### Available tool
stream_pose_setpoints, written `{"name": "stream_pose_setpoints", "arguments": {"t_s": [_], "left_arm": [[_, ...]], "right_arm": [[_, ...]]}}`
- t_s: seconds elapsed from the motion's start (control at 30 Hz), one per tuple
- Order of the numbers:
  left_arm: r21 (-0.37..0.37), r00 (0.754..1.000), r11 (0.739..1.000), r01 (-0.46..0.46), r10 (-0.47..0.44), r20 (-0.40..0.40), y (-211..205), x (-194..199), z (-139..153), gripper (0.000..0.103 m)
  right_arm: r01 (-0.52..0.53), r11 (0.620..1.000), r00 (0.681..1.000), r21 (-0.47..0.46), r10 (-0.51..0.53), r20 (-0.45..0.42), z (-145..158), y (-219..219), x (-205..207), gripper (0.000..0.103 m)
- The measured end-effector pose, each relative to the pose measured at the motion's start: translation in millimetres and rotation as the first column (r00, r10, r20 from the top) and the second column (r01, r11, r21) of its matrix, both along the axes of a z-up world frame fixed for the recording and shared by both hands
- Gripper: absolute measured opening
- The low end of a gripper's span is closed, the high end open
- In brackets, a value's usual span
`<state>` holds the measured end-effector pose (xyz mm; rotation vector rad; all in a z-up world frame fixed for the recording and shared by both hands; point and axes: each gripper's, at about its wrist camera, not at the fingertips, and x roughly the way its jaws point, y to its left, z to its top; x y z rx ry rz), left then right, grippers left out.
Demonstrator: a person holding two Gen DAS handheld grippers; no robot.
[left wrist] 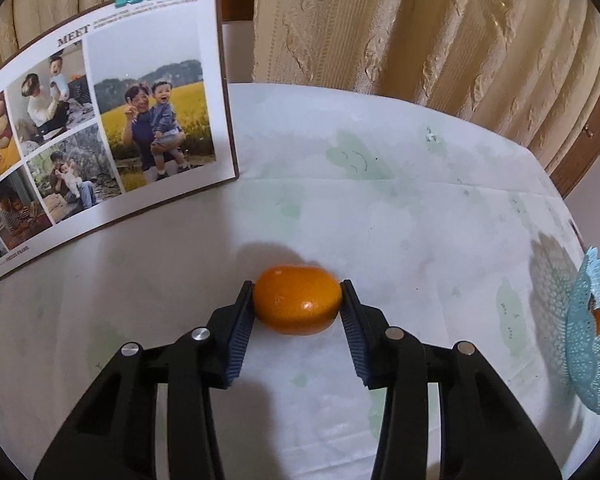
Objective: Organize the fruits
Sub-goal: 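Release the orange into the basket, then grasp the tangerine with the left tool, then grasp the large orange with the right tool while the left tool holds the tangerine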
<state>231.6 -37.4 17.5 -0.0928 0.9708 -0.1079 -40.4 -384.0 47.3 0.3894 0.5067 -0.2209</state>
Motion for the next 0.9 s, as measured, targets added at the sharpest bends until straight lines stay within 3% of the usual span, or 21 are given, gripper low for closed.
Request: {"name": "stream_pose_setpoints", "arguments": {"t_s": [0.13,0.3,0.57,0.77,0.9], "left_arm": [[-0.012,0.999,1.0,-0.002,0.002,0.049,2,-10,23,0.043],[-0.018,0.99,1.0,0.012,-0.009,0.143,1,-30,60,0.043],[-0.07,0.969,0.997,0.035,-0.016,0.248,3,-59,105,0.043],[-0.093,0.952,0.994,0.054,-0.024,0.305,6,-80,128,0.043],[-0.102,0.947,0.993,0.064,-0.028,0.321,7,-86,136,0.043]], "right_arm": [[-0.167,0.986,0.986,-0.02,0.167,-0.006,7,44,3,0.086],[-0.348,0.937,0.935,0.011,0.348,-0.068,-4,96,9,0.086],[-0.454,0.891,0.883,0.013,0.452,-0.126,-13,138,11,0.086],[-0.537,0.842,0.838,-0.04,0.528,-0.137,-10,181,10,0.086],[-0.578,0.814,0.811,-0.058,0.564,-0.157,-13,201,17,0.078]]}}
